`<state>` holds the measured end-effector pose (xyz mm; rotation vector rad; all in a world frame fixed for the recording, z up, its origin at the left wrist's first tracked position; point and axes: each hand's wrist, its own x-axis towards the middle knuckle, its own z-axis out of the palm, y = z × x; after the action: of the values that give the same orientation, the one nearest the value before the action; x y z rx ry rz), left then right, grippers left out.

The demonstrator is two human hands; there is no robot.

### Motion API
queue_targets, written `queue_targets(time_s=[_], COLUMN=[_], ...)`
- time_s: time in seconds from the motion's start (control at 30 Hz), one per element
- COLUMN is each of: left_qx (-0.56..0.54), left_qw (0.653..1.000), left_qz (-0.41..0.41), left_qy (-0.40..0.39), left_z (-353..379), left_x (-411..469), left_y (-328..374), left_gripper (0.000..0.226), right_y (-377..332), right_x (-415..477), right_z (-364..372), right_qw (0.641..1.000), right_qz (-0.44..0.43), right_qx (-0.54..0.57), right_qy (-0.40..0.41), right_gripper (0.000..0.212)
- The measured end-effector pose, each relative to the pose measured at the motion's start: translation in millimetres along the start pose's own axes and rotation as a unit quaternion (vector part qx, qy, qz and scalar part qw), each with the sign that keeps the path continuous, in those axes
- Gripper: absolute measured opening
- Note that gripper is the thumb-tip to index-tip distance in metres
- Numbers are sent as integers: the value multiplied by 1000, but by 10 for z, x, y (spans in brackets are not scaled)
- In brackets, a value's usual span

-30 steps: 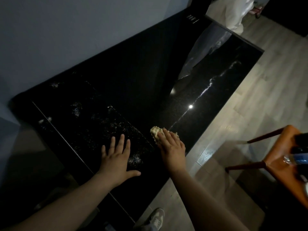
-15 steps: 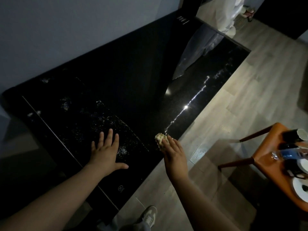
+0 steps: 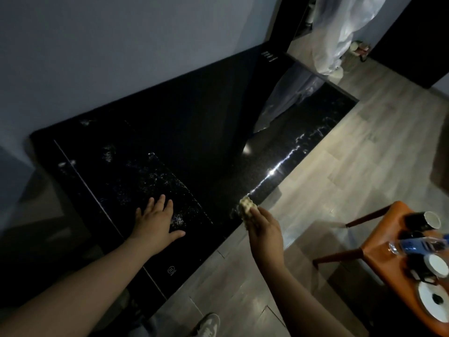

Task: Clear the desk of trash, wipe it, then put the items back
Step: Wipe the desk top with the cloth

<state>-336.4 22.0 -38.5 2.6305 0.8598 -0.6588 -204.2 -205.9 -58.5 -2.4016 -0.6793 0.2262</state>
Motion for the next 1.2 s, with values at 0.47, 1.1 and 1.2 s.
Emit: queue_targets(time_s=[0.47, 1.1, 1.2], left_qx=[-76, -40, -54], left_qw=[996, 997, 997], left_qz=[-38, -33, -11], left_qy=[8, 55, 61], left_z=[-627, -1085, -1128], left_x=[190, 1455, 1576], left_y=[-1274, -2850, -2932], left_gripper=[84, 84, 83], right_y=[-1541, -3404, -3433], right_x=[916, 2813, 3073], right_z=[570, 2430, 2655], right_qw=[994, 975, 975], right_qz=[-78, -199, -204], right_qx=[48, 62, 30], right_qy=[-53, -76, -83], right_gripper=[48, 35, 36])
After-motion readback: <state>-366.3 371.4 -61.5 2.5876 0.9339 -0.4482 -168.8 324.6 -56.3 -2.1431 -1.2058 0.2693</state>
